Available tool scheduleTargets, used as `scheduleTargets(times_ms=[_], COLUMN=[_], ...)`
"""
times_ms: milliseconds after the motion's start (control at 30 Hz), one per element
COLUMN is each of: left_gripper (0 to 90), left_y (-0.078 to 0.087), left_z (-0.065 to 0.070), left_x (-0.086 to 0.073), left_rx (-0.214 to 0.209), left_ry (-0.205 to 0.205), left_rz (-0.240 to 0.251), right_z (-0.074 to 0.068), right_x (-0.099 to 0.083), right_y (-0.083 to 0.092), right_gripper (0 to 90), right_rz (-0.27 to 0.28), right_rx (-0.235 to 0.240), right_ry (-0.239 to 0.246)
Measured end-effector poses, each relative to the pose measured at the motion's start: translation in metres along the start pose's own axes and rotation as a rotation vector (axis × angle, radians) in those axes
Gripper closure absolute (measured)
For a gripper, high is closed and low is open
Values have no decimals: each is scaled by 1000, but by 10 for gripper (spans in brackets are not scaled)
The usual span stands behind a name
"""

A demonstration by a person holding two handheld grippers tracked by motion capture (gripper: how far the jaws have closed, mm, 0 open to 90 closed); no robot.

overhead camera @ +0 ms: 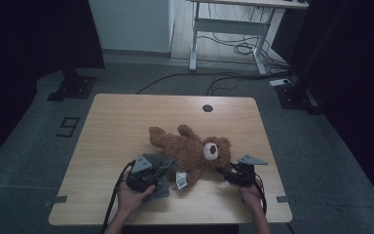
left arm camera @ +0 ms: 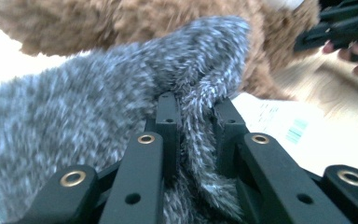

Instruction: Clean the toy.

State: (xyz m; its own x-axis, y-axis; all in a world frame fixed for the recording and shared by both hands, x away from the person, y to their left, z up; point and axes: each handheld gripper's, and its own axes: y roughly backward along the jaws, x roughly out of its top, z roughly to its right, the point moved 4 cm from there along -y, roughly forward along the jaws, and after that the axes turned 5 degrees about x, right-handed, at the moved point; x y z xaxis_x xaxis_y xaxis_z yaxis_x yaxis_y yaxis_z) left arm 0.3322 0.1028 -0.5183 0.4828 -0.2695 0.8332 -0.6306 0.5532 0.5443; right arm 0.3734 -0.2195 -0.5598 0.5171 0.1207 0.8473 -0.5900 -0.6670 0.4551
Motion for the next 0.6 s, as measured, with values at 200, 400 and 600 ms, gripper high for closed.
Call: scheduleTargets(times_ms=[200, 400, 600], left_gripper=[760, 760, 764], left_y=[-13, -49, -69], left_z=[25, 53, 52], left_x=[35, 55, 41], left_rx=[-45, -87, -113], left_ry=[-74, -103, -50], left_rz=[24, -30, -57], right_z=[-1, -1, 0], right_x=[1, 0, -1], right_y=[0, 0, 0], right_gripper=[543, 543, 543], right_rz=[1, 6, 2], right_rx=[-5, -6, 2], right_ry=[-8, -9, -5])
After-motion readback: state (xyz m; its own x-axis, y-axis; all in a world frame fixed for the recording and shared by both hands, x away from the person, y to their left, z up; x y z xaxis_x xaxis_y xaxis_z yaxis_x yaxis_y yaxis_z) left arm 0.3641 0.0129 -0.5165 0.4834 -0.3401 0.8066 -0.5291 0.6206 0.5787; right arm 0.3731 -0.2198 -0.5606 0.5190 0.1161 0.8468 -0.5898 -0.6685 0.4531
